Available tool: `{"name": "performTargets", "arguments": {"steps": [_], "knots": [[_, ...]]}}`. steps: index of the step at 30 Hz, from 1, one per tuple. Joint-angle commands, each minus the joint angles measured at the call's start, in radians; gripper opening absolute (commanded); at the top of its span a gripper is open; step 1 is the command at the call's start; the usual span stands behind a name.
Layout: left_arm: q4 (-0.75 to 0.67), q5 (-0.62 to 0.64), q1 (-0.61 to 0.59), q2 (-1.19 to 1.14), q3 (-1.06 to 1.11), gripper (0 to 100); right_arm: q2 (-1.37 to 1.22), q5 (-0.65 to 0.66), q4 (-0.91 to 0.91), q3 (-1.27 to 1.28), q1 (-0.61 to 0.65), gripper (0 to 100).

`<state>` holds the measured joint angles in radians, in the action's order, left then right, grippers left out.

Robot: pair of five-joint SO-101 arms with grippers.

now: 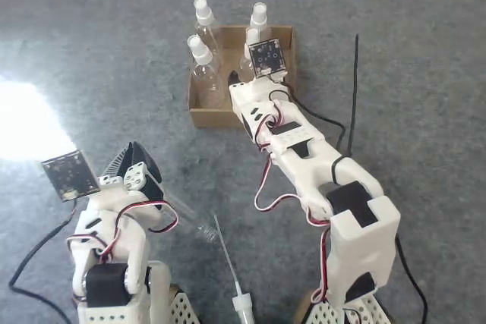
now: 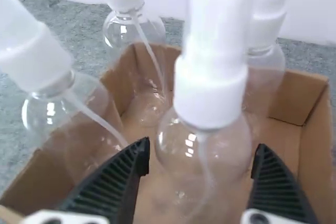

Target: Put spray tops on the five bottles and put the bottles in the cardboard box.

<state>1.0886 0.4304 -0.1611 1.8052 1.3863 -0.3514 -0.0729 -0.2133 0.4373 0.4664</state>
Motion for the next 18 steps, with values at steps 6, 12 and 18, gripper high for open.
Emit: {"name": "performTargets", "arguments": {"steps": [6, 12, 18], "knots": [[-0.003, -0.008, 0.0, 0.018, -0.01, 1, 0.134, 0.002, 0.002, 0.043, 0.016, 27.2], [-0.003, -0.008, 0.0, 0.018, -0.01, 1, 0.196, 0.002, 0.002, 0.109, 0.013, 27.2], [-0.003, -0.008, -0.003, 0.018, -0.01, 1, 0.26, 0.002, 0.001, 0.181, 0.016, 27.2]]}}
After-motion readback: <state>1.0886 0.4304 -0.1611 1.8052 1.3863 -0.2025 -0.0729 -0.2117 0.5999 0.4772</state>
